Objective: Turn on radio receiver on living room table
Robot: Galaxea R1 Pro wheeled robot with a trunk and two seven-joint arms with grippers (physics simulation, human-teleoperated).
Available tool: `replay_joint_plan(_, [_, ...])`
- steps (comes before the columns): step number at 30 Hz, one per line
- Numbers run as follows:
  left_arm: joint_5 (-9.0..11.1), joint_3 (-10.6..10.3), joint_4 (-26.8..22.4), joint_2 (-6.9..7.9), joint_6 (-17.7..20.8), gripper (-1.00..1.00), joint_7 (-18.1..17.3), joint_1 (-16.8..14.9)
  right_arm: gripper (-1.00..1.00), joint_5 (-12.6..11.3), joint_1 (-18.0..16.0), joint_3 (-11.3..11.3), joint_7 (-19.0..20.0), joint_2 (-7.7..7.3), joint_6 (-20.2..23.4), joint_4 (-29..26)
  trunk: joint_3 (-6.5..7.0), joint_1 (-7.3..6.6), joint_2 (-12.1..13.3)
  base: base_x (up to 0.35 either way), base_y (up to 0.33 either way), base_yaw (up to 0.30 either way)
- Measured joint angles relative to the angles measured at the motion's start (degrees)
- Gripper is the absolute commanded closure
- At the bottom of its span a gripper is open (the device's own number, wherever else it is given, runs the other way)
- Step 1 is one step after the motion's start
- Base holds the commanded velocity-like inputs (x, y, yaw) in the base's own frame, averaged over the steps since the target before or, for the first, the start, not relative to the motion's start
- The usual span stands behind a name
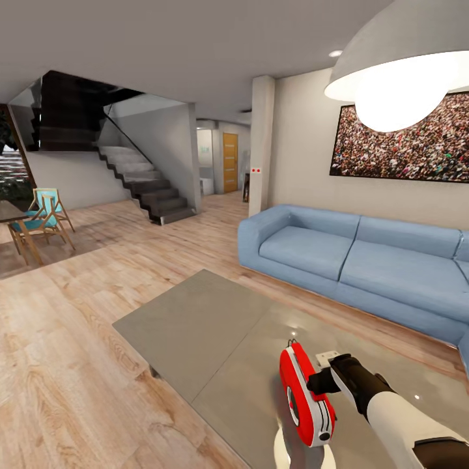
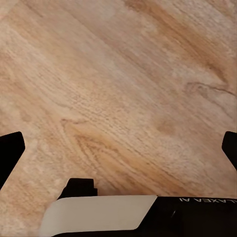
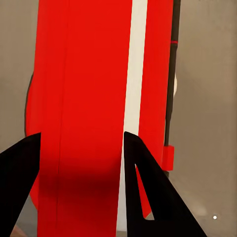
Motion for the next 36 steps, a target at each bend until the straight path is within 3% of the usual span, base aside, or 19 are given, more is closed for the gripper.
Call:
replay_joint_plan(28, [-0.1,0.0,0.1,0.05,0.0,-1.0,0.1,0.0,1.0,0.3,0.0,0.0,0.0,0.0,0.0,0.0,5.02,-6.14,11.2,0.0,0.0,0.0])
replay_joint_plan(33, [-0.1,0.0,0.0,0.1,0.0,-1.0,0.0,0.0,1.0,0.4,0.0,0.0,0.5,-0.02,0.0,-0.2,5.02,-6.15,11.2,0.0,0.0,0.0])
replay_joint_plan(36, [-0.1,0.0,0.0,0.1,-0.1,-1.0,0.2,0.0,1.0,-0.2,0.0,0.0,4.0,-0.09,0.1,-0.5,5.02,-6.15,11.2,0.0,0.0,0.0])
